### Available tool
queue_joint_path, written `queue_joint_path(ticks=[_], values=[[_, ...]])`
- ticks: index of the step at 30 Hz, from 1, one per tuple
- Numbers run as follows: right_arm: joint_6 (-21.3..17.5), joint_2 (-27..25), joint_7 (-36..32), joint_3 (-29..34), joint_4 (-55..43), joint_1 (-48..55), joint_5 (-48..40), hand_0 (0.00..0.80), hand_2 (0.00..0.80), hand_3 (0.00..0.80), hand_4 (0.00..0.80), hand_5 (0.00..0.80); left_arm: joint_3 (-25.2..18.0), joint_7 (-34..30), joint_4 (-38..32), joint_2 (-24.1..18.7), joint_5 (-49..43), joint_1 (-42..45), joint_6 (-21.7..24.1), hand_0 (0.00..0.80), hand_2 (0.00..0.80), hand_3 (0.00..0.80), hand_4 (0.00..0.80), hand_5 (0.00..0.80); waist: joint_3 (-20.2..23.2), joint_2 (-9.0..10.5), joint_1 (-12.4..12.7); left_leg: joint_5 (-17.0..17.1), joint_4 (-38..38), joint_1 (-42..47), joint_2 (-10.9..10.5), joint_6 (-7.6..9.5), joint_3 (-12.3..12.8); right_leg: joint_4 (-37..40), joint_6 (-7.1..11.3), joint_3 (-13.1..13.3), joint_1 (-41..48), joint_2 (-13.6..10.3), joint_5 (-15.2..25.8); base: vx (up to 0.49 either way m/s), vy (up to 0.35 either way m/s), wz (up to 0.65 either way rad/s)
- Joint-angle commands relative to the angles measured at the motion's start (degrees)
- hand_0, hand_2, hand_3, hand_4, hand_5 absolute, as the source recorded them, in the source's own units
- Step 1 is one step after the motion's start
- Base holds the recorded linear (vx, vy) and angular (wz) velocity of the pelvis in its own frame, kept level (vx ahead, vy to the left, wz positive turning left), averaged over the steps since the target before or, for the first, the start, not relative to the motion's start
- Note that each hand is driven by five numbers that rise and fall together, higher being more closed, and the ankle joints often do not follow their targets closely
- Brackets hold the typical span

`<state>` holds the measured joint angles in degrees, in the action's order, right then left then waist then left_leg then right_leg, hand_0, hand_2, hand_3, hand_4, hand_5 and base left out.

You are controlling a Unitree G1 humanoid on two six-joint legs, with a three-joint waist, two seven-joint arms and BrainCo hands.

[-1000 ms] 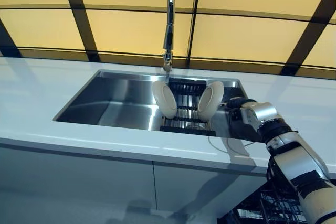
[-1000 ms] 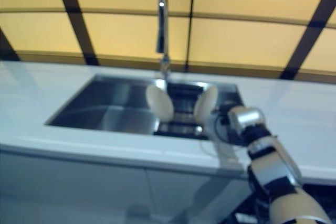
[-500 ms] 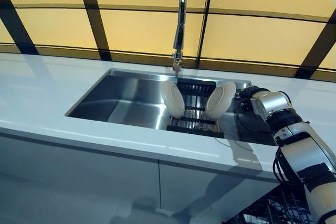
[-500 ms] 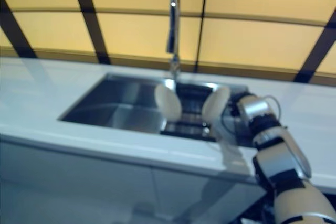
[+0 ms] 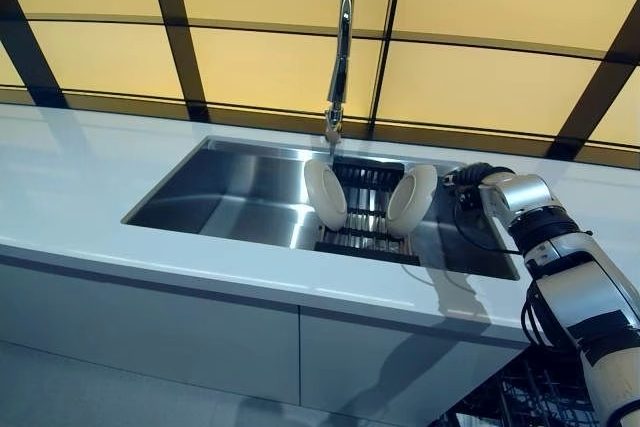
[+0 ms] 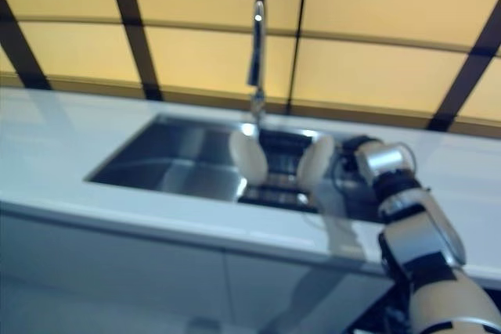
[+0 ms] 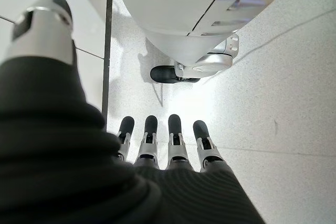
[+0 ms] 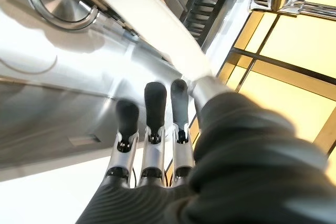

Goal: Take plates into dishwasher

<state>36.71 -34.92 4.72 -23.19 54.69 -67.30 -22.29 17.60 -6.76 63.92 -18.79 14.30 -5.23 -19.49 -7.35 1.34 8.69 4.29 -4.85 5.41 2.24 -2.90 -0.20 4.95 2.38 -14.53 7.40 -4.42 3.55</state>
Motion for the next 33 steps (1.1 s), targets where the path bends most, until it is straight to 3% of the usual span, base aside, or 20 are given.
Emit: queue_joint_path(ticks=[1,21,33], values=[[-0.4,-3.6,0.8,-2.6,0.2,-3.4,-1.0,0.000,0.000,0.000,0.000,0.000,4.7,-0.5,3.4,-1.1,-1.5,-3.3,-0.4,0.000,0.000,0.000,0.000,0.000,2.3,2.20,0.1,-3.3,-0.2,0.7,0.4,-1.02,2.0,0.0,5.31,0.9,0.7,-4.9,0.1,0.000,0.000,0.00],[1.8,-2.5,-3.8,-1.7,0.7,-1.6,-3.3,0.000,0.000,0.000,0.000,0.000,5.1,-0.2,4.1,-0.5,-0.6,-4.7,-2.0,0.000,0.000,0.000,0.000,0.000,2.7,2.58,-0.7,-3.4,-0.2,1.1,0.3,-0.98,2.5,0.0,5.34,1.7,1.0,-4.8,0.0,0.009,0.000,-0.02],[1.8,1.0,-4.3,-0.9,-0.2,0.5,-6.1,0.000,0.000,0.000,0.000,0.000,5.6,1.4,3.6,0.2,1.5,-6.3,-3.8,0.000,0.000,0.000,0.000,0.000,1.2,2.07,-0.3,-3.0,-0.2,0.0,0.4,-0.90,1.7,0.0,5.16,1.7,0.1,-4.7,0.1,0.012,0.004,0.00]])
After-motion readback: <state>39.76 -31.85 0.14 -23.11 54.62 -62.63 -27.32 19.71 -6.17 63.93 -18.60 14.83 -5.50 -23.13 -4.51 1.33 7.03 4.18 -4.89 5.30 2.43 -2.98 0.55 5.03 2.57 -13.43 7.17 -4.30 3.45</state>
